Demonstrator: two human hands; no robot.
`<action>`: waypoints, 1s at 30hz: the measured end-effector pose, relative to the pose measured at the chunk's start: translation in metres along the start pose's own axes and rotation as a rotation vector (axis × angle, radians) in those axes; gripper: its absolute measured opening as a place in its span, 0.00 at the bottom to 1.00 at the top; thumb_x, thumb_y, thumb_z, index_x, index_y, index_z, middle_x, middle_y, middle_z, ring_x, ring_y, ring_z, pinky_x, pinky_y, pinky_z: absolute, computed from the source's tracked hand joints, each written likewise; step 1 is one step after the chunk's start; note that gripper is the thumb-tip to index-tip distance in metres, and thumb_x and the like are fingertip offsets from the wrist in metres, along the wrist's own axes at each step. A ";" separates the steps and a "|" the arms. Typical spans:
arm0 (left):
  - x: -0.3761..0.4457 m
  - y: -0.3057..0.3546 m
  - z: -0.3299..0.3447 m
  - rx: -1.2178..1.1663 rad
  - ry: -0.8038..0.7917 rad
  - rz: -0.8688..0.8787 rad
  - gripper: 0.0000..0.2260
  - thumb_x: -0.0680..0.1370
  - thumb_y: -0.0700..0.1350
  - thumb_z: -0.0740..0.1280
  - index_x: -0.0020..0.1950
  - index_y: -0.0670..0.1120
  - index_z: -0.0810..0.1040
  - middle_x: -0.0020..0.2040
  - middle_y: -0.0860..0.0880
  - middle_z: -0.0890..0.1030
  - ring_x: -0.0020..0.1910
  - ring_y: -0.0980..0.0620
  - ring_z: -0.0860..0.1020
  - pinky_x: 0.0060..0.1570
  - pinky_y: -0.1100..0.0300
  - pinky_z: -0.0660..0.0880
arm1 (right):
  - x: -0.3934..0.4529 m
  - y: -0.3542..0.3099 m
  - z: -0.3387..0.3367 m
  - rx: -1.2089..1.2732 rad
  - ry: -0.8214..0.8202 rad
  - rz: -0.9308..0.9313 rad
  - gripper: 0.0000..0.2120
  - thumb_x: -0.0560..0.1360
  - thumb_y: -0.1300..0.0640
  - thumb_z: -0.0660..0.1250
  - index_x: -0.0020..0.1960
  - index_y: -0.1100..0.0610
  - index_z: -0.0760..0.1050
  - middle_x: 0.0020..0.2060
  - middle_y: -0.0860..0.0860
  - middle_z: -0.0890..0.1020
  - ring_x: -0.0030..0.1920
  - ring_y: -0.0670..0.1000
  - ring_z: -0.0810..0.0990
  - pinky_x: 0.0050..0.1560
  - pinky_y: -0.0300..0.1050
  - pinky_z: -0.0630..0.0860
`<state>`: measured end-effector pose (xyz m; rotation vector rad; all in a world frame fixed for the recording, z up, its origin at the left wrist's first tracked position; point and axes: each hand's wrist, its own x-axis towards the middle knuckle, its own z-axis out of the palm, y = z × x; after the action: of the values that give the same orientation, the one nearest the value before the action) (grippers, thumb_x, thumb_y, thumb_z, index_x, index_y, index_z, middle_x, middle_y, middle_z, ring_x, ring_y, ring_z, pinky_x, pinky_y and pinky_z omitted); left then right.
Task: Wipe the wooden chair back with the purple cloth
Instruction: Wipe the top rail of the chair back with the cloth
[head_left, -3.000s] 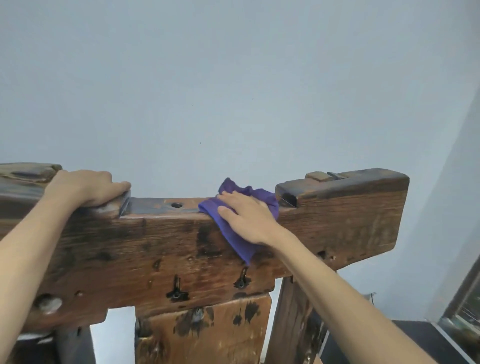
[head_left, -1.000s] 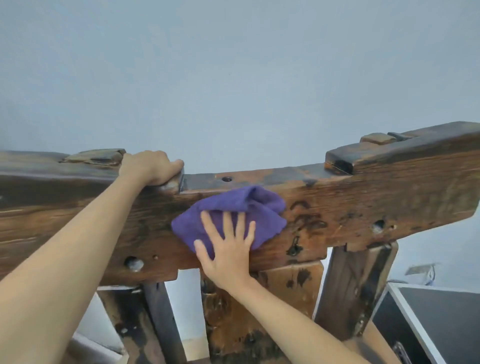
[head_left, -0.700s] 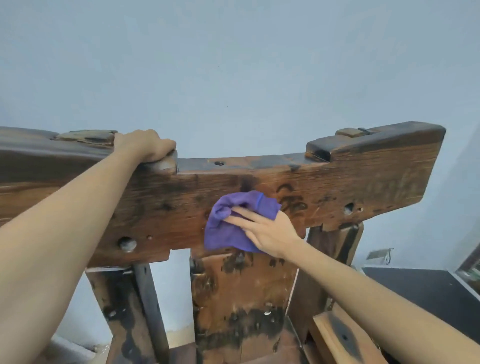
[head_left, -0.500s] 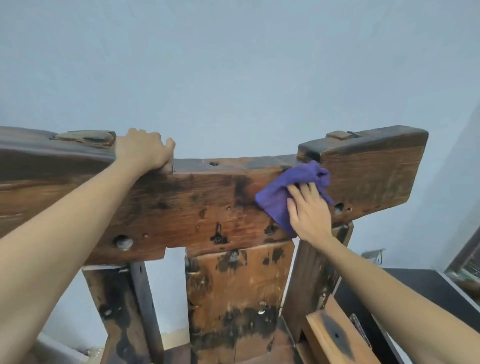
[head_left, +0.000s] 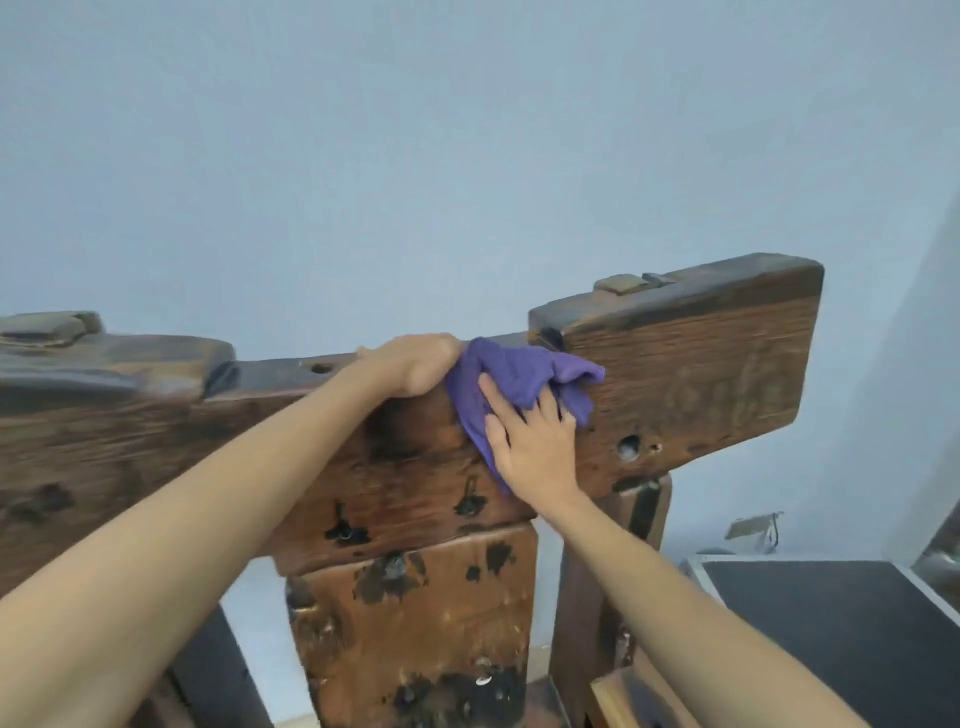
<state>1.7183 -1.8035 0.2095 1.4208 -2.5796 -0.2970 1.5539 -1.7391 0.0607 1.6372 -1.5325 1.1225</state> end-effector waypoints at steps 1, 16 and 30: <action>0.014 0.012 -0.001 -0.149 -0.054 0.015 0.21 0.84 0.50 0.49 0.62 0.42 0.78 0.71 0.41 0.76 0.67 0.41 0.74 0.69 0.47 0.66 | 0.001 0.035 -0.010 -0.043 -0.001 -0.040 0.24 0.84 0.48 0.58 0.79 0.39 0.62 0.66 0.54 0.81 0.68 0.59 0.73 0.59 0.54 0.70; 0.120 0.173 0.039 -0.357 0.337 -0.343 0.38 0.81 0.64 0.36 0.64 0.43 0.77 0.61 0.41 0.78 0.60 0.38 0.75 0.57 0.49 0.66 | 0.100 0.302 -0.111 0.082 0.334 0.724 0.27 0.83 0.48 0.45 0.82 0.47 0.58 0.82 0.53 0.56 0.81 0.57 0.56 0.78 0.62 0.55; 0.116 0.168 0.035 -0.284 0.236 -0.227 0.28 0.81 0.59 0.44 0.67 0.44 0.72 0.71 0.40 0.73 0.66 0.38 0.72 0.61 0.48 0.66 | -0.078 0.305 -0.090 -0.125 -0.405 -0.113 0.13 0.75 0.53 0.62 0.35 0.54 0.78 0.32 0.55 0.79 0.30 0.60 0.78 0.29 0.51 0.70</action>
<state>1.5118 -1.8114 0.2262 1.5372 -2.0981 -0.4749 1.2409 -1.6640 -0.0014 1.9170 -1.6915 0.6448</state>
